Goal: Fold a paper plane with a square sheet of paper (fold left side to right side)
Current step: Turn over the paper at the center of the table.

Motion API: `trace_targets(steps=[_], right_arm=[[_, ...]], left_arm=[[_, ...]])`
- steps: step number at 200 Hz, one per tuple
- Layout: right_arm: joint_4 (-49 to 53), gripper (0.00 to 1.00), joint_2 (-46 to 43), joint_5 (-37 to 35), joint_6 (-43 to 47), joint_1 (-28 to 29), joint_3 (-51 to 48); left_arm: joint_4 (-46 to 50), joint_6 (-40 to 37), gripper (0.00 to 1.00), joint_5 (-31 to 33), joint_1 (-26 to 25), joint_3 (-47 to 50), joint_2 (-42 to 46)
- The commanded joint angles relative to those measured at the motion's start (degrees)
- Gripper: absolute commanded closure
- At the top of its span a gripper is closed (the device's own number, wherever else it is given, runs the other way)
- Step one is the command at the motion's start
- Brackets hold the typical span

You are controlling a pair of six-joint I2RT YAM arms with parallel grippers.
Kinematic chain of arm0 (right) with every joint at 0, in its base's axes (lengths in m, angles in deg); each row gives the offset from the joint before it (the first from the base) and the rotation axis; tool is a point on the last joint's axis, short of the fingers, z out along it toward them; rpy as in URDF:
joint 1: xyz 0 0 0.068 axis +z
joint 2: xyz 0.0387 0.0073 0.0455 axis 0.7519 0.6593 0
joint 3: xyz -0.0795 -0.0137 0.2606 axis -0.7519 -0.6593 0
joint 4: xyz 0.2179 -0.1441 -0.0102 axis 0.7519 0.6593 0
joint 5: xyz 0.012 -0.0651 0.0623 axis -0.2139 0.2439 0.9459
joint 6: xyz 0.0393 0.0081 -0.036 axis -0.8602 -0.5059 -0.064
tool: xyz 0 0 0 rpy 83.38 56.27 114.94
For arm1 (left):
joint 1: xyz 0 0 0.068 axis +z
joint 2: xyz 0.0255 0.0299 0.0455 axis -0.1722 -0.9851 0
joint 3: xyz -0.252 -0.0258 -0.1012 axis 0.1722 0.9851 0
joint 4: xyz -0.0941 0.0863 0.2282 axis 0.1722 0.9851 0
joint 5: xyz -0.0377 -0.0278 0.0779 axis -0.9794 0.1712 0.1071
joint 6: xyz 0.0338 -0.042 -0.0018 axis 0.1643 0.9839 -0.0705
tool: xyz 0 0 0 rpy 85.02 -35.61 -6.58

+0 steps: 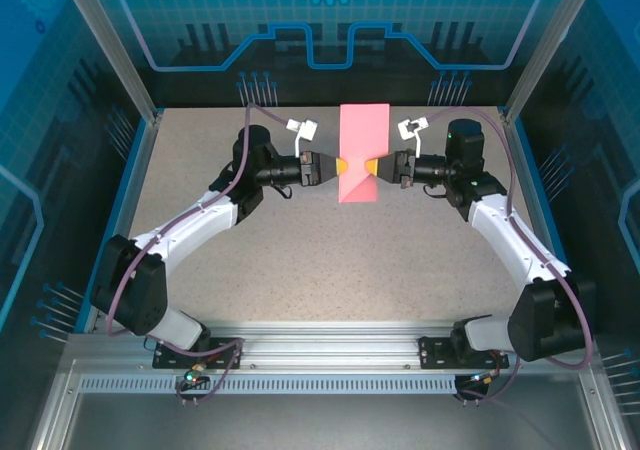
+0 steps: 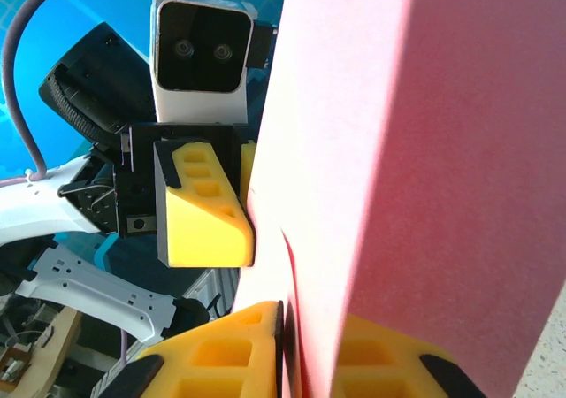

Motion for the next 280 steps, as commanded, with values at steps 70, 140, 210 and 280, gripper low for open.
trace_targets(steps=[70, 140, 210, 280], right_arm=[[24.3, 0.48, -4.3, -15.0, 12.7, -5.2, 2.4], [41.1, 0.20, -7.2, -44.2, 11.9, -16.1, -0.3], [40.9, 0.00, -9.9, -48.5, 10.6, -18.6, -3.8], [40.9, 0.00, -10.4, -45.7, 11.2, -19.3, -4.9]], left_arm=[[27.6, -17.2, 0.95, 17.8, -2.8, -5.5, 4.7], [75.1, -25.0, 1.00, 78.3, -21.0, -26.7, -8.0], [105.8, -5.1, 1.00, 94.9, -25.9, -48.3, -33.7], [103.3, -4.4, 1.00, 77.4, -25.5, -57.4, -45.3]])
